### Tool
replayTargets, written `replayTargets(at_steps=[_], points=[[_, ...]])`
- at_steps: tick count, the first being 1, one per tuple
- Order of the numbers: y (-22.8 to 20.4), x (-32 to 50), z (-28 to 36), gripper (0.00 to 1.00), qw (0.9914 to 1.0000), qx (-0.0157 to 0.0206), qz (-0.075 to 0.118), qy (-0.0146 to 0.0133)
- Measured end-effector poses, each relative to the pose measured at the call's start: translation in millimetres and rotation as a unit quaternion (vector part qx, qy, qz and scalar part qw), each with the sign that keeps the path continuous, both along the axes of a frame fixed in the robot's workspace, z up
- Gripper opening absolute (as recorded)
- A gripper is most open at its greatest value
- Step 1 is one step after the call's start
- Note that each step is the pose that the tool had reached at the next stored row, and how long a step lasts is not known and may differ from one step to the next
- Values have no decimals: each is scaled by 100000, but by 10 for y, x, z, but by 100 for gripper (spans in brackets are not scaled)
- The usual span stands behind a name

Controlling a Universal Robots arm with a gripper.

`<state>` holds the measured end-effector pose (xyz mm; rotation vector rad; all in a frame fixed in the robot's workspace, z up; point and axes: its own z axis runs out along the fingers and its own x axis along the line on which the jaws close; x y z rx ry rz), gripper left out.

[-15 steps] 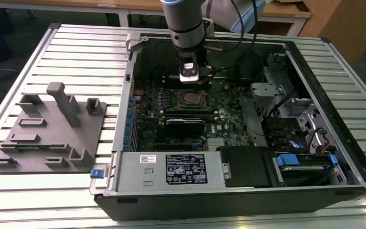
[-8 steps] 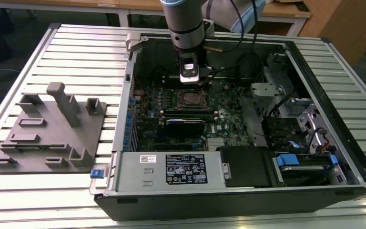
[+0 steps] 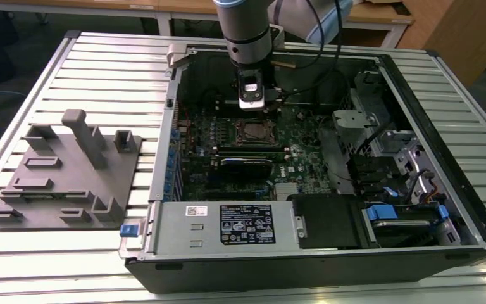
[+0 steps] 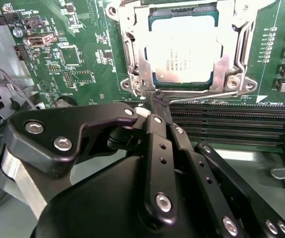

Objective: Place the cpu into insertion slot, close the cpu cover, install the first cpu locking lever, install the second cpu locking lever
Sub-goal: 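Install the first cpu locking lever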

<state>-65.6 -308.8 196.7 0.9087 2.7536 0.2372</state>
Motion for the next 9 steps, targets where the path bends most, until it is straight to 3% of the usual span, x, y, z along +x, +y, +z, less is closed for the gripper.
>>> replayTargets(at_steps=[5,9], points=[[55,0,1,11,100000,-4,4,6],[54,0,1,11,100000,-6,8,13]])
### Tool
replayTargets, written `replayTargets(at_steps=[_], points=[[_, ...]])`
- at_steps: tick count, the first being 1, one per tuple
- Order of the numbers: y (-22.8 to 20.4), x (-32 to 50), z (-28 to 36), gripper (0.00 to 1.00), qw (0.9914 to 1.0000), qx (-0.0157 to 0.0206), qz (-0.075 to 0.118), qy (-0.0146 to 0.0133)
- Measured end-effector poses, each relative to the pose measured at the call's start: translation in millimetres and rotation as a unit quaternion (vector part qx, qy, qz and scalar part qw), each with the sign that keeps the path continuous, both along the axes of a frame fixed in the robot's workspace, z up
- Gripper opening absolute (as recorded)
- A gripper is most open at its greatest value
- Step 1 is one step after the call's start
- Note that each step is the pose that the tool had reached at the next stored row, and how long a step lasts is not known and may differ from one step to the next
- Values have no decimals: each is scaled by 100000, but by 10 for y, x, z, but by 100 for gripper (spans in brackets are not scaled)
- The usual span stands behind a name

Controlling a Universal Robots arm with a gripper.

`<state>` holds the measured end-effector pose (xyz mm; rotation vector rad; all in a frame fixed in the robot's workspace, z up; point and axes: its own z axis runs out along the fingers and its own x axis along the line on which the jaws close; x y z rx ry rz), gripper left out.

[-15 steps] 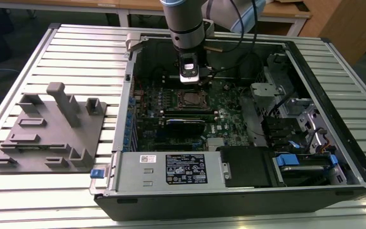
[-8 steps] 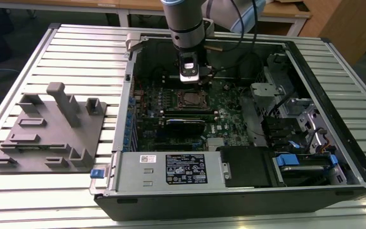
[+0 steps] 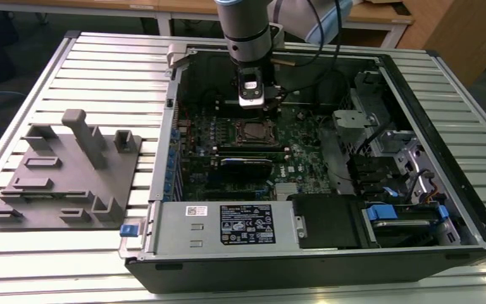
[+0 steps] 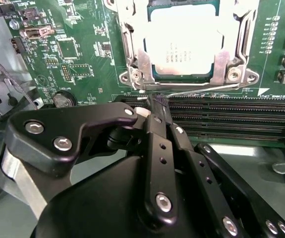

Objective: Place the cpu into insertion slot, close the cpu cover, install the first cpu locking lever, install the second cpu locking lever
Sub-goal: 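Install the first cpu locking lever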

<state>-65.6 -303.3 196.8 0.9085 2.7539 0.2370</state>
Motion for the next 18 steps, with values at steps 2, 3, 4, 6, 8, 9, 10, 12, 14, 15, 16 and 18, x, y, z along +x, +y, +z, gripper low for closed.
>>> replayTargets(at_steps=[2,3,4,6,8,9,10,12,14,15,16,18], points=[[0,0,-5,11,100000,4,18,-7],[0,0,-10,11,100000,-13,60,-7],[0,0,-15,11,100000,-68,142,2],[0,1,-24,11,99999,-172,320,-3],[0,2,-31,11,99999,-306,442,-2],[0,2,-34,11,99998,-373,491,0],[0,2,-37,11,99998,-461,535,8],[-1,2,-41,11,99996,-632,613,16],[0,2,-44,11,99994,-822,669,9],[0,2,-45,11,99993,-939,682,0],[-2,2,-44,11,99992,-1025,679,-12],[-1,3,-45,11,99992,-1010,698,3]])
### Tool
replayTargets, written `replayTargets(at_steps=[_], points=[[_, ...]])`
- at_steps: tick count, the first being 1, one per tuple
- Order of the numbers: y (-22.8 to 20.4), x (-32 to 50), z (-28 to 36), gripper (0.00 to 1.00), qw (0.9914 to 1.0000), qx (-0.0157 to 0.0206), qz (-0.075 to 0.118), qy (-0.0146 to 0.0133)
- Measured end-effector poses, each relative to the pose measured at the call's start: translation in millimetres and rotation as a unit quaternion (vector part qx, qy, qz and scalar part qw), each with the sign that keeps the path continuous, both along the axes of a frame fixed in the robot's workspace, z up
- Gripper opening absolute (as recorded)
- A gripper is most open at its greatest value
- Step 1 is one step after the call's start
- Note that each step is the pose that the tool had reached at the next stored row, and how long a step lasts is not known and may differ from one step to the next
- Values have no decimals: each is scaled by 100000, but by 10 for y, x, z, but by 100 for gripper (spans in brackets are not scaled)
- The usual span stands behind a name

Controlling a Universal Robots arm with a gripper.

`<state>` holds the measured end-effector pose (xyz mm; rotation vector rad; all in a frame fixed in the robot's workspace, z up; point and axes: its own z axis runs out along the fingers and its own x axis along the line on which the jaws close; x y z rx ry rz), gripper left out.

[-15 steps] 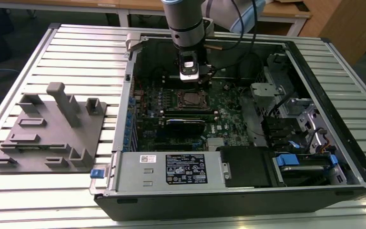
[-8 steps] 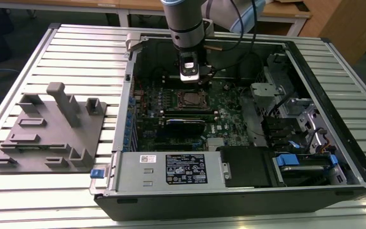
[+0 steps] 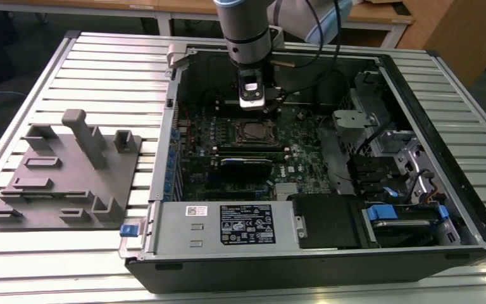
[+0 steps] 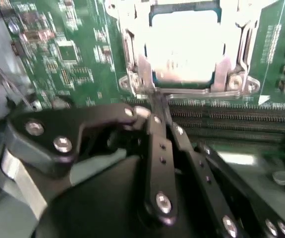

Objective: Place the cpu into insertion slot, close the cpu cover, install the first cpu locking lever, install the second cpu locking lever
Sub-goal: 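Install the first cpu locking lever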

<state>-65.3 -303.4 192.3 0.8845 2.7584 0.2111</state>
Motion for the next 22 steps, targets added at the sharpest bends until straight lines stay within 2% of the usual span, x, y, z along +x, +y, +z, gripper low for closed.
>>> replayTargets(at_steps=[6,9,11,12,22], points=[[0,0,0,11,100000,-30,-9,2],[-4,1,-3,11,99993,1152,-9,-17],[-13,0,-3,11,99988,1564,-7,-9],[-19,0,-3,11,99986,1644,-7,-6],[-32,0,26,11,99986,1668,-12,0]])
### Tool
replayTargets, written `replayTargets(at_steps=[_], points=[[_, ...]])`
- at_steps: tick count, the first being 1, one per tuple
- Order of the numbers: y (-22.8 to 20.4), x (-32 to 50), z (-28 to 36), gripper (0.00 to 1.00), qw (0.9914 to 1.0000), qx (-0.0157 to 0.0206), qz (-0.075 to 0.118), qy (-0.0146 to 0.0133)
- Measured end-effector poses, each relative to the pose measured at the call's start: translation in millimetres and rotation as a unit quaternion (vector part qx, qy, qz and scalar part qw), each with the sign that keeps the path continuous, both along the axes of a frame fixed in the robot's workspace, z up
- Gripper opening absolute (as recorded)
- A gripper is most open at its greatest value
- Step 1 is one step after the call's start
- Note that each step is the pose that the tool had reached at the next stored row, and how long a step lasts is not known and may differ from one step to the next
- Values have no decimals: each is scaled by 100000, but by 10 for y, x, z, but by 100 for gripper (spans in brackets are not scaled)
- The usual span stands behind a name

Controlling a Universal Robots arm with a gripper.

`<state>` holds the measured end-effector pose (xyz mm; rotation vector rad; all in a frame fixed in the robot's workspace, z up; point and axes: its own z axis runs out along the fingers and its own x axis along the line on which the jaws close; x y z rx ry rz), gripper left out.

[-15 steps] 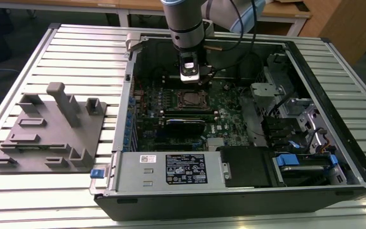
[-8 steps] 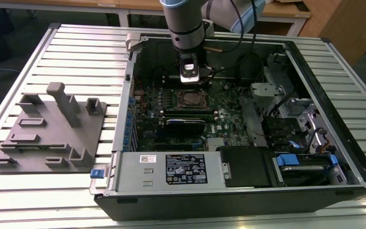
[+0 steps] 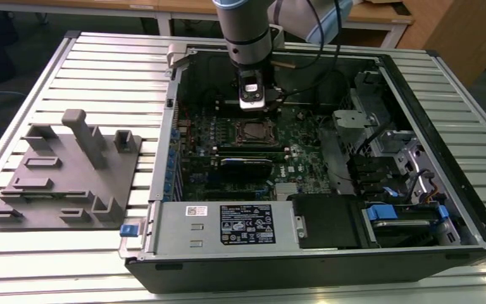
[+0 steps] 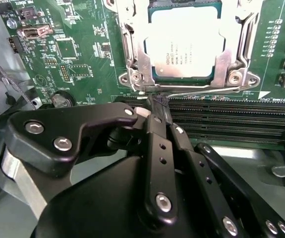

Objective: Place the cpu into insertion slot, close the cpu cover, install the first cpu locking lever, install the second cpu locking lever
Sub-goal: 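Install the first cpu locking lever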

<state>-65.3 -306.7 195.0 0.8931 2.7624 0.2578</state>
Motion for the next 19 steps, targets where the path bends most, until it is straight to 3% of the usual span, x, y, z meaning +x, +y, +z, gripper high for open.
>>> replayTargets(at_steps=[4,13,19], points=[[0,0,1,11,100000,-281,1,3],[0,0,-12,11,99972,-2377,0,11],[0,0,16,11,99970,-2432,1,1]])
